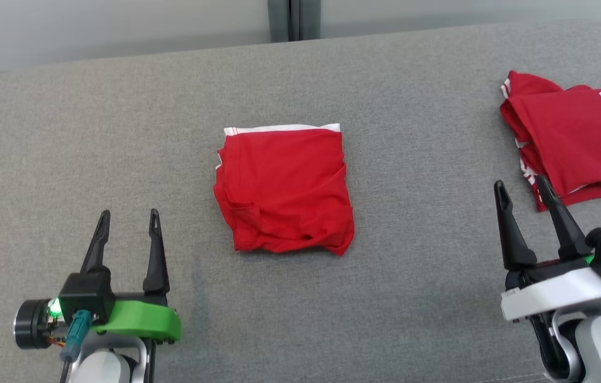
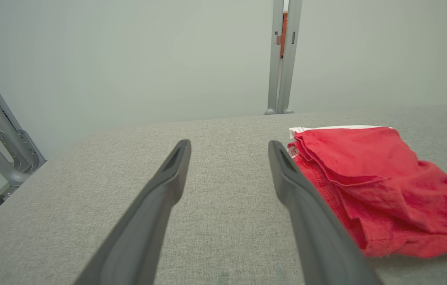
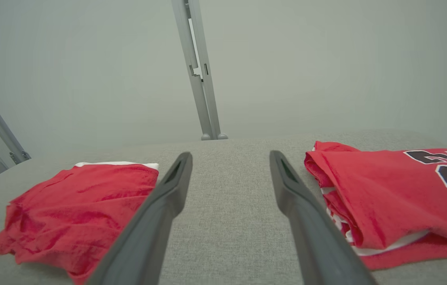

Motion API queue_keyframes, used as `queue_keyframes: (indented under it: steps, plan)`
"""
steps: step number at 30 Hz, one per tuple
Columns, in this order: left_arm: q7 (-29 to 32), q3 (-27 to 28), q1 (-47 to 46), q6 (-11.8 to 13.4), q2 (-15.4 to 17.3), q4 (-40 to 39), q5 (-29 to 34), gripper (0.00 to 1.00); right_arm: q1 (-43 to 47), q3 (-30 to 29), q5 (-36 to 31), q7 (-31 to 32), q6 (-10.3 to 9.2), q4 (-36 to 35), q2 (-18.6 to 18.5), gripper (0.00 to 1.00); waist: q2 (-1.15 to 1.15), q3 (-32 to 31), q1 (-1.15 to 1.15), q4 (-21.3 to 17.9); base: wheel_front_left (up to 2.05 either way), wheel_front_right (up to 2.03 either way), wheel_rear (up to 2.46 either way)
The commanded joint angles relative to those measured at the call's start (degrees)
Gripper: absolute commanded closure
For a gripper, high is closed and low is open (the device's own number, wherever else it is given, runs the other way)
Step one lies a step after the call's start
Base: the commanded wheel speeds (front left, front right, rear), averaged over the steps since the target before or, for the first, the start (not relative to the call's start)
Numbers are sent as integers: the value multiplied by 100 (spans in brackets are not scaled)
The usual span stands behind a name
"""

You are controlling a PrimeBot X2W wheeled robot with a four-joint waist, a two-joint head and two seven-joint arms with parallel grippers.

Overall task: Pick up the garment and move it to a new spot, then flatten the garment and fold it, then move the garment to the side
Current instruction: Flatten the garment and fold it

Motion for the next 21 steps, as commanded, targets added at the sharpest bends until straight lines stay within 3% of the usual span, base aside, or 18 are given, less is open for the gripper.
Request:
queue_keyframes:
  steps: [1, 13, 21]
  plan:
    - [24, 0, 162, 24, 55, -32, -41, 0, 211, -82, -62, 84, 0, -116, 46, 0, 0, -292, 0, -166, 0, 0, 0]
    - [168, -121, 855, 34, 153, -66, -125, 0, 1194, -288, -244, 622, 0, -775, 328, 0, 0, -999, 0, -156, 0, 0, 0]
    - [233, -138, 1037, 74, 169, -98, -187, 0, 1403, -336, -268, 768, 0, -981, 377, 0, 0, -1103, 0, -114, 0, 0, 0]
